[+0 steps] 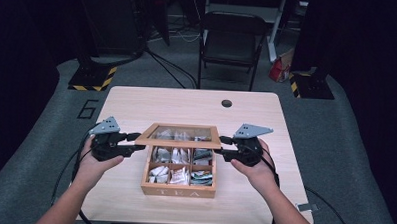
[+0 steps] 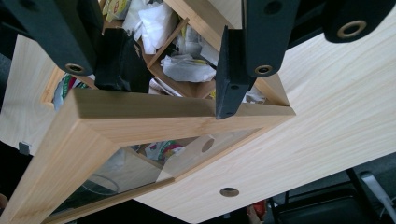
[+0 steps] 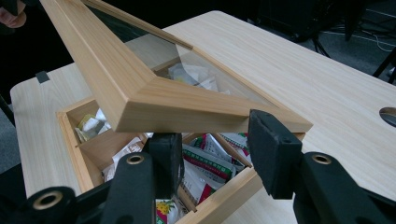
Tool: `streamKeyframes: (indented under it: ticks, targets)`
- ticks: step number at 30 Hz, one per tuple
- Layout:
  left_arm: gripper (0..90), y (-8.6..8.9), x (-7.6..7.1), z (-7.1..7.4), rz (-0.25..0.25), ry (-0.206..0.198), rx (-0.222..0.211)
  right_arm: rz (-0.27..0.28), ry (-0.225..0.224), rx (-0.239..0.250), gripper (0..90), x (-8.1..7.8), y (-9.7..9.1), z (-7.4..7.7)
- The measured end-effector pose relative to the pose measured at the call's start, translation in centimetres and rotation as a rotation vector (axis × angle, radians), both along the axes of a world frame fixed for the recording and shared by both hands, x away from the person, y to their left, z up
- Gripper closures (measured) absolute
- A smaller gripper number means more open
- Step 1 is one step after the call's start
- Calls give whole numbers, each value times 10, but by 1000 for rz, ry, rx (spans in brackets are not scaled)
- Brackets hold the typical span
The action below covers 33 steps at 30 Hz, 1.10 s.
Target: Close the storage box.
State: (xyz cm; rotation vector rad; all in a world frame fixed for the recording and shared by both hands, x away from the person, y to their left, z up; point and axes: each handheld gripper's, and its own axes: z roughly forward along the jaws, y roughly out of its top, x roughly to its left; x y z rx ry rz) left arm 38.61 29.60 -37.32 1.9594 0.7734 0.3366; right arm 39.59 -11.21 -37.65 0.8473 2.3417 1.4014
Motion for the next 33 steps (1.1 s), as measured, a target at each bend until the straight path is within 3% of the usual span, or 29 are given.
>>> streamKeyframes:
  ticks: [4,22,33]
  targets:
    - [554,0,-7,0,2,-15,3,-1,2,-4,551,-1,0,-2]
    - [555,1,-16,-8,8,-1,-11,-14,-6,-10,544,-8,-5,-11]
    - [553,1,-24,-17,11,-14,-11,-8,-13,-11,546,-26,-13,-17]
